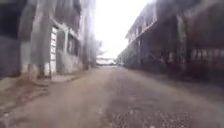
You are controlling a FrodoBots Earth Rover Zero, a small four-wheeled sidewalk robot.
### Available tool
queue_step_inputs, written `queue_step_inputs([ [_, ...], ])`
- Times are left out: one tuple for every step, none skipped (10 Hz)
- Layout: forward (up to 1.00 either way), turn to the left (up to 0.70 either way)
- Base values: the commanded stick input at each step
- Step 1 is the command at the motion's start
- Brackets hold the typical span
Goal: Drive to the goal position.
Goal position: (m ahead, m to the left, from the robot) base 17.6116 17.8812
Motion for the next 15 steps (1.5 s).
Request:
queue_step_inputs([
  [1.00,0.00],
  [1.00,0.00],
  [1.00,0.00],
  [1.00,0.00],
  [1.00,0.00],
  [1.00,0.00],
  [1.00,0.00],
  [1.00,0.00],
  [1.00,0.00],
  [1.00,0.00],
  [1.00,0.00],
  [1.00,0.00],
  [1.00,0.00],
  [1.00,0.00],
  [1.00,0.00],
])
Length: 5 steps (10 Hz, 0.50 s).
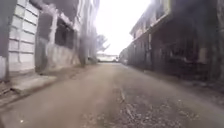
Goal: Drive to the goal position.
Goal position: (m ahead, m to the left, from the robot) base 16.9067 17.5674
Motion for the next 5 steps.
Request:
queue_step_inputs([
  [1.00,0.00],
  [1.00,0.00],
  [1.00,0.00],
  [1.00,0.00],
  [1.00,0.00],
])
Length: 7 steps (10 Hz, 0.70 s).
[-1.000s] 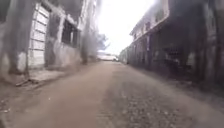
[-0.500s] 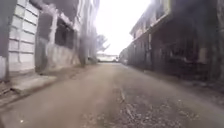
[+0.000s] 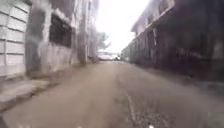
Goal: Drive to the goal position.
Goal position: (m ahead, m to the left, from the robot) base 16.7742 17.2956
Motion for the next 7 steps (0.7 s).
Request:
queue_step_inputs([
  [1.00,0.00],
  [1.00,0.00],
  [1.00,0.00],
  [1.00,0.00],
  [1.00,0.00],
  [1.00,0.00],
  [1.00,0.00],
])
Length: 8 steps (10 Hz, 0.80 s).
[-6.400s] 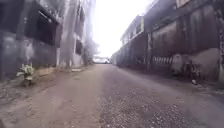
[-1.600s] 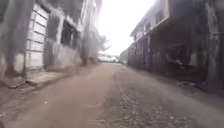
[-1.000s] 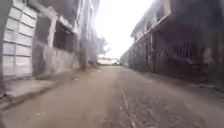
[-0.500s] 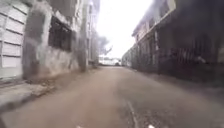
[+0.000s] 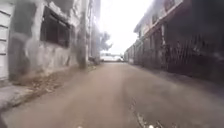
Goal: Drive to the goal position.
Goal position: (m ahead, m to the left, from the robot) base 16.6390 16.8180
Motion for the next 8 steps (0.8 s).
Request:
queue_step_inputs([
  [1.00,0.00],
  [1.00,0.00],
  [1.00,0.00],
  [1.00,0.00],
  [1.00,0.00],
  [1.00,0.00],
  [1.00,0.00],
  [1.00,0.00],
])
